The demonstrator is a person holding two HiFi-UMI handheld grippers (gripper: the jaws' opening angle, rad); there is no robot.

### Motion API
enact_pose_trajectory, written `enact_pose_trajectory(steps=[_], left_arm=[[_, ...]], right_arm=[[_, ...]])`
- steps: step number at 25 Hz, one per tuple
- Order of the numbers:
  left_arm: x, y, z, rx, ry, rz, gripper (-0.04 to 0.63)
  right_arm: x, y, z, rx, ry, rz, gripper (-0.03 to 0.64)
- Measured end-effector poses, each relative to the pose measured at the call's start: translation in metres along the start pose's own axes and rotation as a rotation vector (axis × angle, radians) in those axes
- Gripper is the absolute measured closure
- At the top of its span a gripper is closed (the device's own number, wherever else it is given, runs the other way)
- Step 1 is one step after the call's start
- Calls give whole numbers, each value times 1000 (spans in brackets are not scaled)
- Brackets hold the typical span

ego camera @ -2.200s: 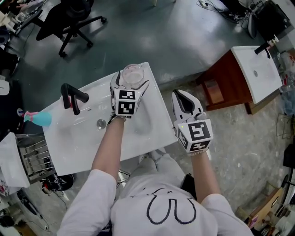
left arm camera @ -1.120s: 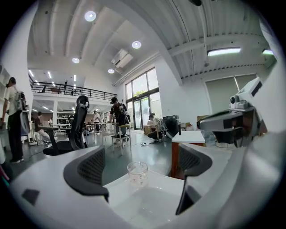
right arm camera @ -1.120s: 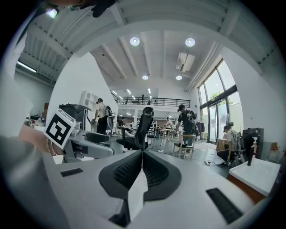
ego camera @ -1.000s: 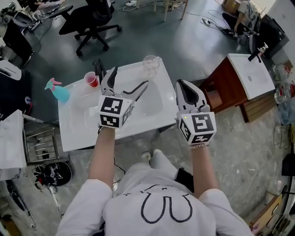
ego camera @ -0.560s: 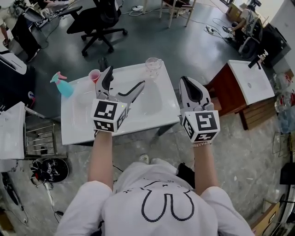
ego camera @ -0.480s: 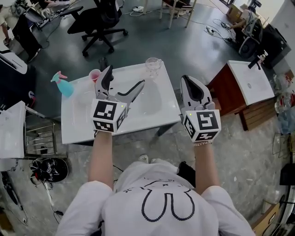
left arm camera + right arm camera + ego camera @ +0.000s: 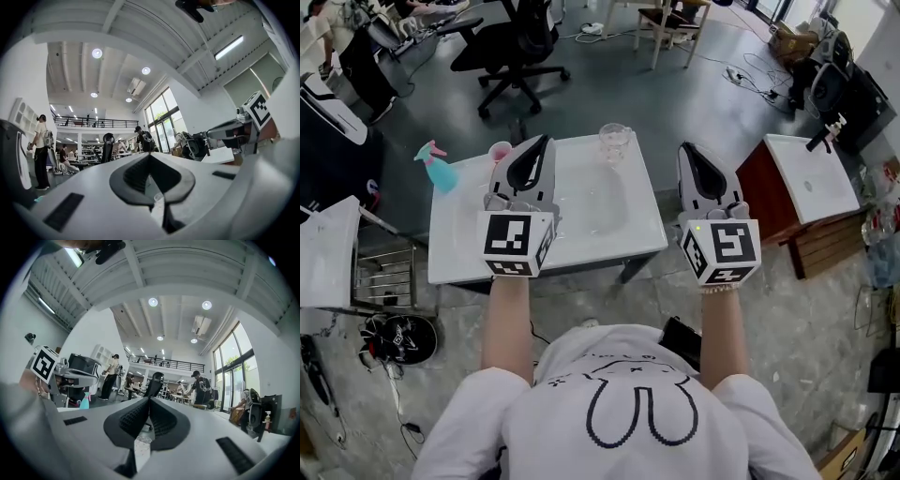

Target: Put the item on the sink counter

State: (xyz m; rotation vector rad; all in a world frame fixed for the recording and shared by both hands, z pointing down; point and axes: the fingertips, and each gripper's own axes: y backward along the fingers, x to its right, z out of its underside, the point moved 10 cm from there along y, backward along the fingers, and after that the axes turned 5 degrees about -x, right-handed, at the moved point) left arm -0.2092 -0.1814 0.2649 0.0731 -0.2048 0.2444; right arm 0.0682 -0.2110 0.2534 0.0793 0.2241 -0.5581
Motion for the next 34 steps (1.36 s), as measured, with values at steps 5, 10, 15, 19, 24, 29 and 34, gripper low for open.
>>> enact_pose_trajectory(steps=[5, 10, 15, 19, 24, 29, 34], left_arm=[[3, 11, -16, 0, -22, -11, 584], [1, 18, -25, -4, -29, -26, 584], [2, 20, -27, -5, -27, -38, 585], [7, 20, -30, -7, -28, -42, 584], [10, 22, -32, 5, -27, -39, 586], [16, 22, -36, 14, -30, -33, 584], [20, 23, -39, 16, -37, -28, 585]], right_arm=[[5, 8, -14, 36, 16, 7, 588], [9, 13, -24, 57, 20, 16, 588], [9, 18, -23, 51, 23, 15, 588], [10, 22, -22, 46, 25, 14, 588], [8, 27, -22, 39, 37, 9, 588], [10, 31, -23, 36, 47, 3, 588], [10, 34, -23, 32, 51, -1, 588]])
